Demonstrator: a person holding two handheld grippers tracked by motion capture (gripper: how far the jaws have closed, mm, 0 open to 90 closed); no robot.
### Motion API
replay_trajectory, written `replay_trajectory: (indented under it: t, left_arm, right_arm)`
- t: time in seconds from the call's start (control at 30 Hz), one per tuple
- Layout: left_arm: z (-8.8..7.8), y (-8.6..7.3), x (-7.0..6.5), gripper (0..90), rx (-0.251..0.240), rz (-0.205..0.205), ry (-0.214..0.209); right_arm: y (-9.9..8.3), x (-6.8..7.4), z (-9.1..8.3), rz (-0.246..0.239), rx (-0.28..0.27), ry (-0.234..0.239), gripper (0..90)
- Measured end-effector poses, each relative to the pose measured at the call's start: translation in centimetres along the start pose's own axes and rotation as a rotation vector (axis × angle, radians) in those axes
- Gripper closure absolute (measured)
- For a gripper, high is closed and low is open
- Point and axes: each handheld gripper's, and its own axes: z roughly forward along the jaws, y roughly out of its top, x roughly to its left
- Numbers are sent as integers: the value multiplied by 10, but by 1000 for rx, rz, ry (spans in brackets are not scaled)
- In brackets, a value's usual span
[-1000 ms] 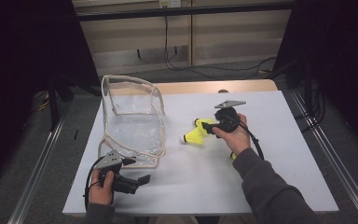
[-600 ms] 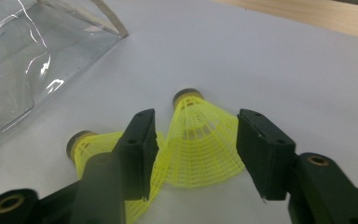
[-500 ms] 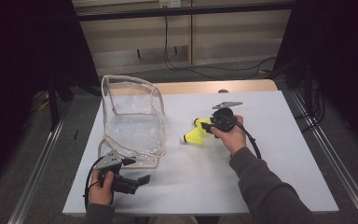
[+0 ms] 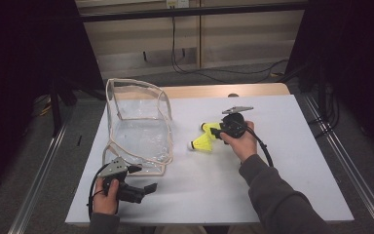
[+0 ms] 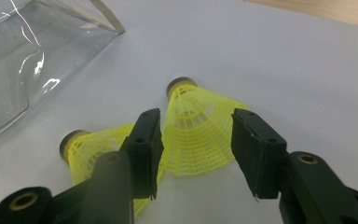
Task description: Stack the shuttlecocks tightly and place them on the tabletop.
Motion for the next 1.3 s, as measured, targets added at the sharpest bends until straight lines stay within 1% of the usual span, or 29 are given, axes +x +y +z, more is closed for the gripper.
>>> replay_trajectory:
  t: [0.07, 0.17, 0.33, 0.4, 0.47, 0.5, 0.53, 0.57, 0.67, 0.73, 0.8, 0.9, 1.1, 1.23, 1.3]
  left_arm:
    - [0, 0, 0, 37, 1, 4, 1]
    - [0, 0, 0, 37, 0, 2, 2]
    - [1, 0, -1, 37, 2, 1, 2]
    - [1, 0, -1, 37, 1, 1, 1]
    - [1, 0, 0, 37, 0, 1, 1]
    - [0, 0, 0, 37, 0, 2, 2]
    - [0, 0, 0, 37, 0, 3, 4]
    - [0, -1, 0, 37, 0, 2, 3]
    - [0, -1, 0, 37, 0, 1, 3]
    - [0, -1, 0, 37, -3, -1, 3]
    - [0, -1, 0, 37, -3, 1, 3]
    - [0, -1, 0, 37, -1, -1, 2]
    - [0, -1, 0, 37, 0, -1, 3]
    - [0, -1, 0, 37, 4, 2, 4]
    - [0, -1, 0, 37, 0, 1, 4]
  right_arm:
    - [-1, 0, 0, 0, 6, -1, 508]
    - [-3, -1, 0, 19, 7, 13, 508]
    - [-3, 1, 6, 16, 8, 26, 568]
    - [-3, 2, 9, 28, 15, 36, 595]
    - [-3, 3, 12, 29, 19, 36, 643]
    - [-2, 2, 14, 31, 19, 48, 693]
    - [-2, 3, 15, 36, 18, 51, 726]
    - [-2, 3, 15, 34, 12, 57, 780]
    - [-1, 1, 17, 40, 1, 73, 884]
    - [0, -1, 16, 36, -7, 68, 897]
    - [0, -2, 16, 36, -3, 71, 900]
    - [1, -5, 11, 37, -8, 63, 900]
    - [3, -8, 1, 20, -15, 49, 900]
    - [3, -10, -4, 32, -24, 58, 900]
    - [3, -11, -7, 30, -18, 55, 900]
